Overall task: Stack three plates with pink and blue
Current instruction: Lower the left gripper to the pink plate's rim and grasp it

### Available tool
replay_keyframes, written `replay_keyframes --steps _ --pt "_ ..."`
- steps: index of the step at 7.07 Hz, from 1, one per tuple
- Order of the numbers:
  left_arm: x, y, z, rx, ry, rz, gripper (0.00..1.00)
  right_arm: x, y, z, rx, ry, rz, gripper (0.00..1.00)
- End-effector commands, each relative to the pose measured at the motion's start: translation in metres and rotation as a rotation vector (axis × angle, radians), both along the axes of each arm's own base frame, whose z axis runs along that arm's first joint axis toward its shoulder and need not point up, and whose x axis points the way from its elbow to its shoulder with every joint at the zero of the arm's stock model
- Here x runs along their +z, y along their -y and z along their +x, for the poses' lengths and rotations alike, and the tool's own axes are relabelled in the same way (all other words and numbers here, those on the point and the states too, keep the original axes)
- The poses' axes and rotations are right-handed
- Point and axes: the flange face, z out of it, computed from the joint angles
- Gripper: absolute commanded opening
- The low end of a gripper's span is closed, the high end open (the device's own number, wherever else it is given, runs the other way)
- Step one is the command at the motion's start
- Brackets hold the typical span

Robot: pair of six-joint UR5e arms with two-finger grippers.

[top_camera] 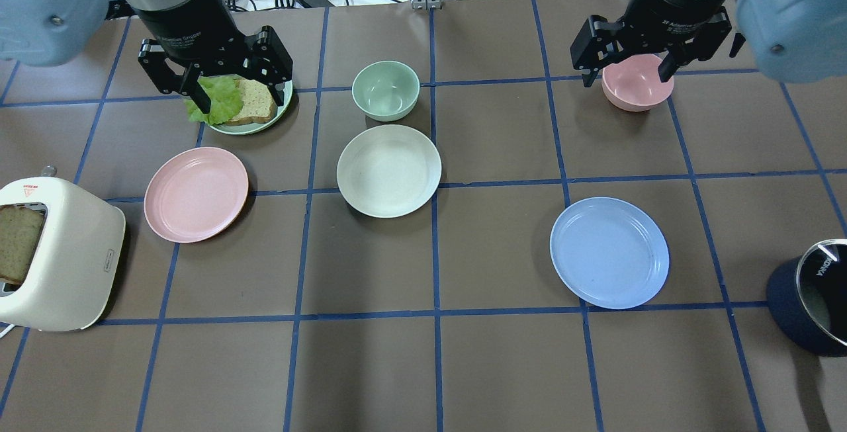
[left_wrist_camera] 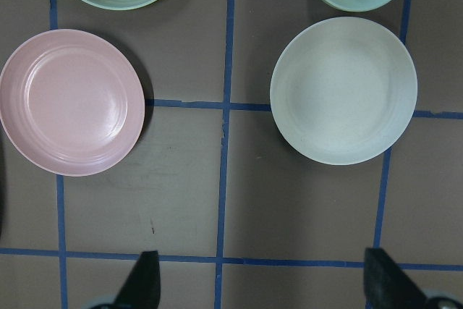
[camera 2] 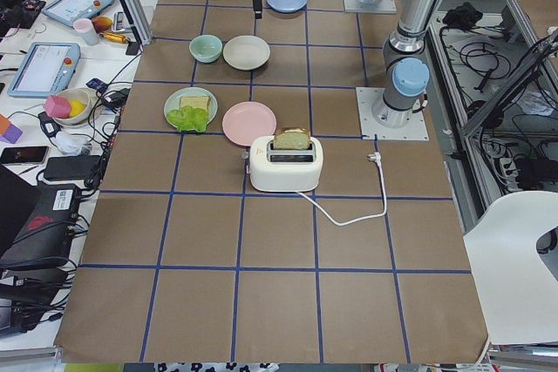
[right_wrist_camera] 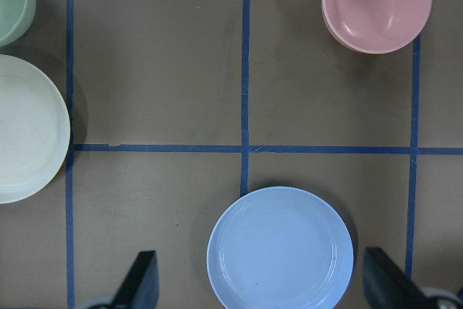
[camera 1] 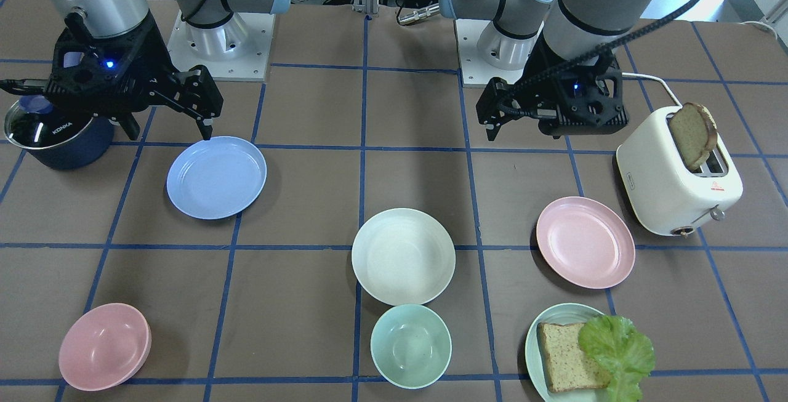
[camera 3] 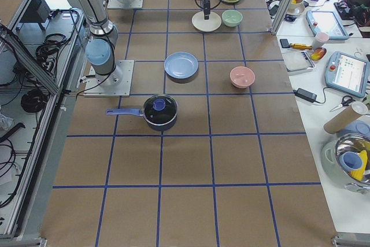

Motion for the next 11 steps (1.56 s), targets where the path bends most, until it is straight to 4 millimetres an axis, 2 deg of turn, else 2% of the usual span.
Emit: replay_keyframes --steps 1,2,3,6,7,8,9,10,11 --pt "-0.062 0.036 0.012 -0.036 -0.003 0.075 1.00 -0.001 -0.001 0.000 0.001 -0.001 0.005 1.00" --pt "-0.102 0.053 0.016 -0.034 0.000 0.076 1.00 -0.002 0.000 0.000 0.001 -0.001 0.007 1.00" --pt "-0.140 0.061 0.032 -0.062 0.046 0.084 0.98 -0.002 0.000 0.000 0.001 0.001 0.005 1.00" --pt "-0.233 0.057 0.076 -0.115 0.067 0.118 0.98 -0.002 0.000 0.000 0.001 0.001 0.005 1.00" --pt "-0.260 0.056 0.092 -0.111 0.064 0.098 0.93 -0.003 0.000 0.000 0.001 0.001 0.008 1.00" --pt "-0.277 0.056 0.095 -0.122 0.063 0.097 0.71 -0.003 0.000 0.000 0.005 -0.001 0.008 1.00" --pt "-0.285 0.057 0.096 -0.124 0.061 0.109 0.69 -0.003 0.000 0.000 0.007 0.000 0.004 1.00" --pt "-0.292 0.057 0.097 -0.125 0.065 0.121 0.61 -0.001 -0.002 0.000 0.012 -0.005 0.008 1.00" --pt "-0.295 0.056 0.100 -0.131 0.098 0.135 0.47 -0.003 0.000 0.000 0.011 -0.005 0.010 1.00"
